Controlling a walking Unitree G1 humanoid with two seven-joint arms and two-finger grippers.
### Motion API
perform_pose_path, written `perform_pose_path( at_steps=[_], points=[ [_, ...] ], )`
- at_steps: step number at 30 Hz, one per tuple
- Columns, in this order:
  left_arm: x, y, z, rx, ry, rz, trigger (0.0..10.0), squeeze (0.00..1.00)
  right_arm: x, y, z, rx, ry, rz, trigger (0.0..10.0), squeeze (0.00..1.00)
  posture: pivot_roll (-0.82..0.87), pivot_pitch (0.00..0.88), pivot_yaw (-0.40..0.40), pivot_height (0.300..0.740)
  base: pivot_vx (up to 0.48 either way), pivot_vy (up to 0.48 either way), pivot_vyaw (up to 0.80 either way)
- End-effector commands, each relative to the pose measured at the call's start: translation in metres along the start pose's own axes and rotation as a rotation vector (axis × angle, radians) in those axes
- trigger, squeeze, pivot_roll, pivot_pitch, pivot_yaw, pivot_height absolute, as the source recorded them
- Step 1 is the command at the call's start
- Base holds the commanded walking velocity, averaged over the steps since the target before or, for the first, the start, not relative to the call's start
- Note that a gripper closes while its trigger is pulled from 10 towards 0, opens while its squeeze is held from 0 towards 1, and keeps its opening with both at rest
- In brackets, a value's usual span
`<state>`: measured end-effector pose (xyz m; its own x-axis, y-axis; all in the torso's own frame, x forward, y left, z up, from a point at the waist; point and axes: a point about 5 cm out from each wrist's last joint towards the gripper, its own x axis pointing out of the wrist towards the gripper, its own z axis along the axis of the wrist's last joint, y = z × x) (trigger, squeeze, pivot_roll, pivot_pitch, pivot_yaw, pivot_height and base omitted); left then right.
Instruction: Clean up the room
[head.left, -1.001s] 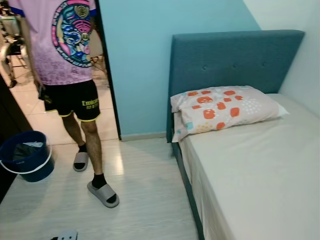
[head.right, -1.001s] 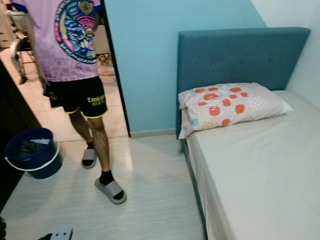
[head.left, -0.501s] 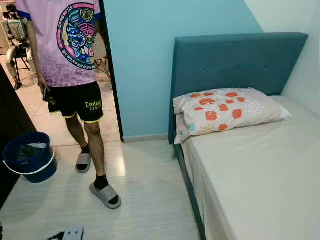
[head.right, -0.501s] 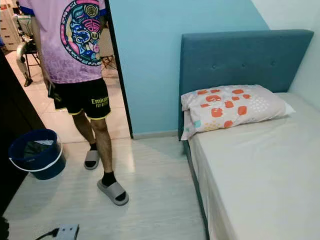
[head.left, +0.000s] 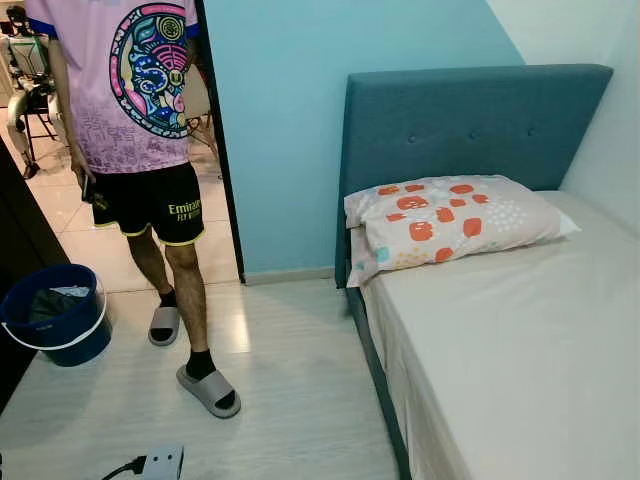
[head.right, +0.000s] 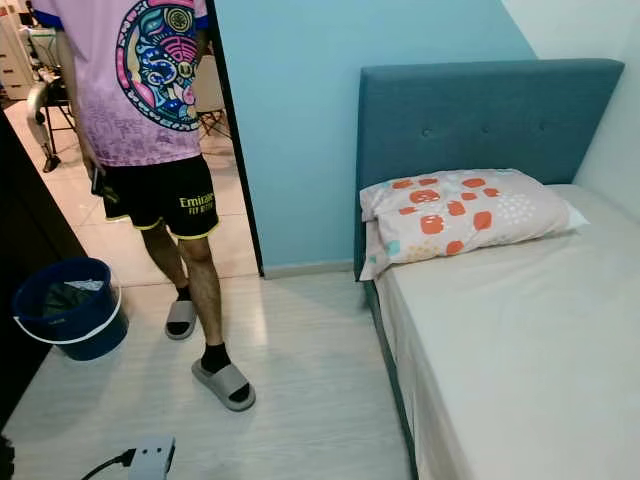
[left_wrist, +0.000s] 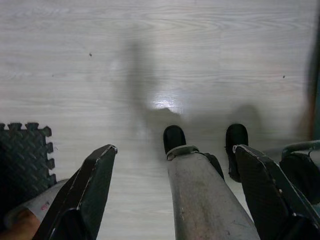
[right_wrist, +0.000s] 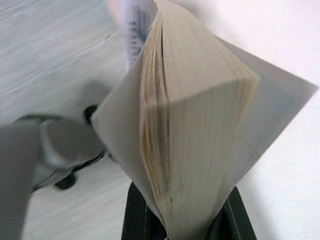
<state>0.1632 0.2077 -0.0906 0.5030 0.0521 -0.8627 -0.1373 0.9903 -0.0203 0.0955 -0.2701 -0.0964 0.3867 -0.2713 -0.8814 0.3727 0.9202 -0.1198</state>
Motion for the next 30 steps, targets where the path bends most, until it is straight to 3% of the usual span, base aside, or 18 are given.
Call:
perform_pose_path(
  at_steps=[1, 2, 4, 8, 12, 13, 15, 16, 18, 23, 27, 30],
  points=[
    [-0.001, 0.004, -0.003, -0.028, 0.005, 0.024, 10.0, 0.00, 0.002, -0.002, 0.027, -0.011, -0.092, -0.023, 10.0, 0.00, -0.04, 0.000, -0.056, 0.740, 0.000, 0.000, 0.00],
    [-0.001, 0.004, -0.003, -0.028, 0.005, 0.024, 10.0, 0.00, 0.002, -0.002, 0.027, -0.011, -0.092, -0.023, 10.0, 0.00, -0.04, 0.000, -0.056, 0.740, 0.000, 0.000, 0.00],
    [-0.001, 0.007, -0.001, -0.053, -0.012, 0.046, 10.0, 0.00, 0.004, 0.001, 0.057, 0.007, -0.169, 0.001, 10.0, 0.00, -0.03, 0.000, -0.068, 0.740, 0.000, 0.000, 0.00],
    [-0.002, 0.012, 0.001, -0.058, -0.020, 0.064, 10.0, 0.00, 0.004, 0.012, 0.078, 0.041, -0.228, 0.056, 10.0, 0.00, -0.03, 0.000, -0.066, 0.740, 0.000, 0.000, 0.00],
    [-0.002, 0.017, 0.001, -0.041, -0.019, 0.074, 10.0, 0.00, 0.003, 0.043, 0.097, 0.079, -0.279, 0.176, 10.0, 0.00, -0.02, 0.000, -0.065, 0.740, 0.000, 0.000, 0.00],
    [-0.002, 0.016, 0.001, -0.035, -0.018, 0.073, 10.0, 0.00, 0.003, 0.054, 0.096, 0.075, -0.272, 0.209, 10.0, 0.00, -0.01, 0.000, -0.068, 0.740, 0.000, 0.000, 0.00],
    [-0.002, 0.016, 0.000, -0.031, -0.017, 0.071, 10.0, 0.00, 0.003, 0.060, 0.094, 0.069, -0.266, 0.227, 10.0, 0.00, -0.01, 0.000, -0.068, 0.740, 0.000, 0.000, 0.00],
    [-0.002, 0.015, -0.001, -0.026, -0.014, 0.069, 10.0, 0.00, 0.004, 0.069, 0.084, 0.058, -0.232, 0.239, 10.0, 0.00, -0.01, 0.000, -0.071, 0.740, 0.000, 0.000, 0.00],
    [-0.002, 0.015, -0.001, -0.026, -0.014, 0.069, 10.0, 0.00, 0.004, 0.069, 0.084, 0.058, -0.232, 0.239, 10.0, 0.00, -0.01, 0.000, -0.071, 0.740, 0.000, 0.000, 0.00],
    [-0.002, 0.013, -0.003, -0.025, -0.009, 0.066, 10.0, 0.00, 0.005, 0.070, 0.056, 0.066, -0.151, 0.223, 10.0, 0.00, -0.01, 0.000, -0.071, 0.740, 0.000, 0.000, 0.00],
    [-0.002, 0.013, -0.003, -0.025, -0.010, 0.065, 10.0, 0.00, 0.004, 0.069, 0.052, 0.068, -0.140, 0.222, 10.0, 0.00, 0.00, 0.000, -0.073, 0.740, 0.000, 0.000, 0.00],
    [-0.002, 0.012, -0.003, 0.009, -0.005, 0.055, 10.0, 0.00, 0.005, 0.058, 0.035, 0.058, -0.089, 0.185, 10.0, 0.00, 0.00, 0.000, -0.064, 0.740, 0.000, 0.000, 0.00]
  ],
)
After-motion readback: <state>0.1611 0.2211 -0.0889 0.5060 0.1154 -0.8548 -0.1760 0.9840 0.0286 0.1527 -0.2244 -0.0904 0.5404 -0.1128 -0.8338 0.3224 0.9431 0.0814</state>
